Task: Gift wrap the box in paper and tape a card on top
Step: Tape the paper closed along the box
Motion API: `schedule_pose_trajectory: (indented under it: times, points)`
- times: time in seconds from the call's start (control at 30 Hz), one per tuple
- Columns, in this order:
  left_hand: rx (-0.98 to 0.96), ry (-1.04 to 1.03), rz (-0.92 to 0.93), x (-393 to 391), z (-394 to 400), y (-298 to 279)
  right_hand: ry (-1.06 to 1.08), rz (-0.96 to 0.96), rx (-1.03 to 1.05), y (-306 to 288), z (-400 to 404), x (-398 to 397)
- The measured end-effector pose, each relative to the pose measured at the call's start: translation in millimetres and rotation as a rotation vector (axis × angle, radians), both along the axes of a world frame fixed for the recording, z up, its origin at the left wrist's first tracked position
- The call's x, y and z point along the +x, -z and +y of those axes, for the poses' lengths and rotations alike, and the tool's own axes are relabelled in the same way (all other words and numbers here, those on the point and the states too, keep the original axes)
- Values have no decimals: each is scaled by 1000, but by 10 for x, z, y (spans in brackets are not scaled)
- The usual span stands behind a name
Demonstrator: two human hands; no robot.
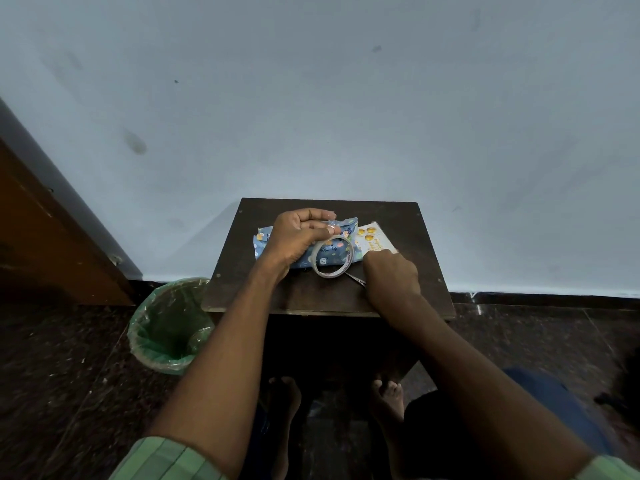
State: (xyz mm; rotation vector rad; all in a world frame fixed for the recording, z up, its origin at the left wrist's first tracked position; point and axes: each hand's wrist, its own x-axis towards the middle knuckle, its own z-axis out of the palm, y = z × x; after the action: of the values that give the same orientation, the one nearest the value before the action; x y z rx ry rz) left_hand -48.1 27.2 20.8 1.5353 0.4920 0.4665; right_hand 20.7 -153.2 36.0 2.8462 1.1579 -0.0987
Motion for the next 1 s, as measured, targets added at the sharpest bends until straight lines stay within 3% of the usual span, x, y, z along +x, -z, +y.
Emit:
schedule_pose_trajectory:
  times: [0.47,0.63,0.77,1.0]
  points:
    - [8,-23,15,1,-3,-34,-33,-9,14,23,-20,160]
    - [-12,-5,-1,-2,-25,-21,41,213,262,-53,-118,520]
    - [8,6,1,-1,-29,-35,-19,387,540,-153,-99,670]
    - [36,0,-18,-24,-5,-33,-146,346,419,-265,9,738]
